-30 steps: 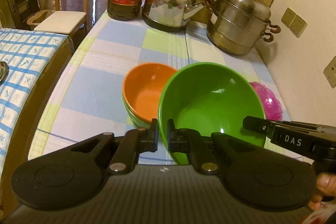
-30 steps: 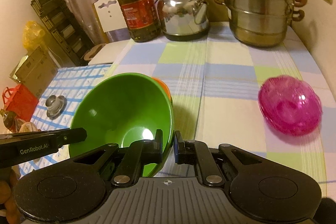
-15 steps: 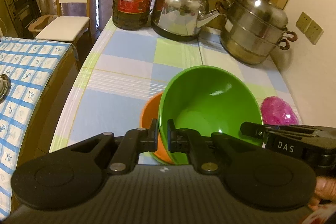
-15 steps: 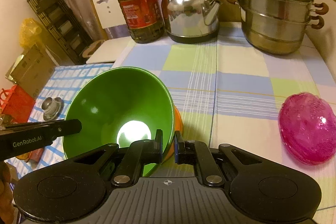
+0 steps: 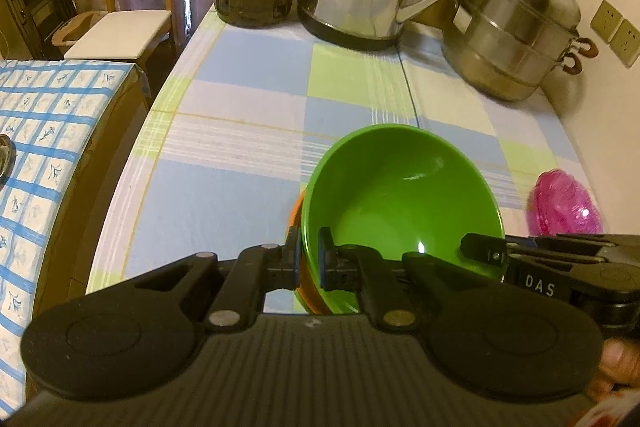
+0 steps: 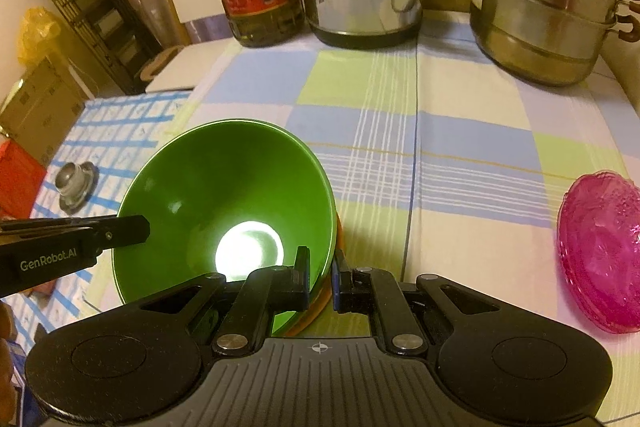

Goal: Organize plates and bowls
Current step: 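Lower the green bowl onto the orange bowl with both grippers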

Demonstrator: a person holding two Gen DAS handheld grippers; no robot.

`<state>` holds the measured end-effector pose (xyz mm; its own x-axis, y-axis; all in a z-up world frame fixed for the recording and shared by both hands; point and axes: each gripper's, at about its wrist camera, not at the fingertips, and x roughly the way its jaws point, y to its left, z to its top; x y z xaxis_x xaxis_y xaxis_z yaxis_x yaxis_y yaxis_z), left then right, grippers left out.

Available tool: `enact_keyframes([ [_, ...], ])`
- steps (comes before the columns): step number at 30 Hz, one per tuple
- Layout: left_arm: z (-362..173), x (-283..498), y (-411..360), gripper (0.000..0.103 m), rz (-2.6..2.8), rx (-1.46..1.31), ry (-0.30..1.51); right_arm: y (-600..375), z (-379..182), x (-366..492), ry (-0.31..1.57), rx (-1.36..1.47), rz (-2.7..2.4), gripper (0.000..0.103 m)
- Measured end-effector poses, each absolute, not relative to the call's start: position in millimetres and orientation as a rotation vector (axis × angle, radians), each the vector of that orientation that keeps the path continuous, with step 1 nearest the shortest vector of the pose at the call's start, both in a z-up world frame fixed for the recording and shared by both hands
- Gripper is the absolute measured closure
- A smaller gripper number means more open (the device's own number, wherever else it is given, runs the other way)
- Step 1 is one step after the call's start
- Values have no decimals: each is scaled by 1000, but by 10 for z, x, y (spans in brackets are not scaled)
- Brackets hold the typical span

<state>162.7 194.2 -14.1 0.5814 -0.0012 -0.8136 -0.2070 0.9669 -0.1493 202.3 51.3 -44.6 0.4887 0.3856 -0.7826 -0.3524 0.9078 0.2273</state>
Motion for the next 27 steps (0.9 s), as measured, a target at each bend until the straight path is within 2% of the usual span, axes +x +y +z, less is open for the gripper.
enact_keyframes([
  [21,-336,1686,1981,96,137,-260,970,620,-633,2089,976,-36,437,92],
  [27,-342,1673,2016,96,133,-294,967,537,-595,2105,971,22,459,81],
])
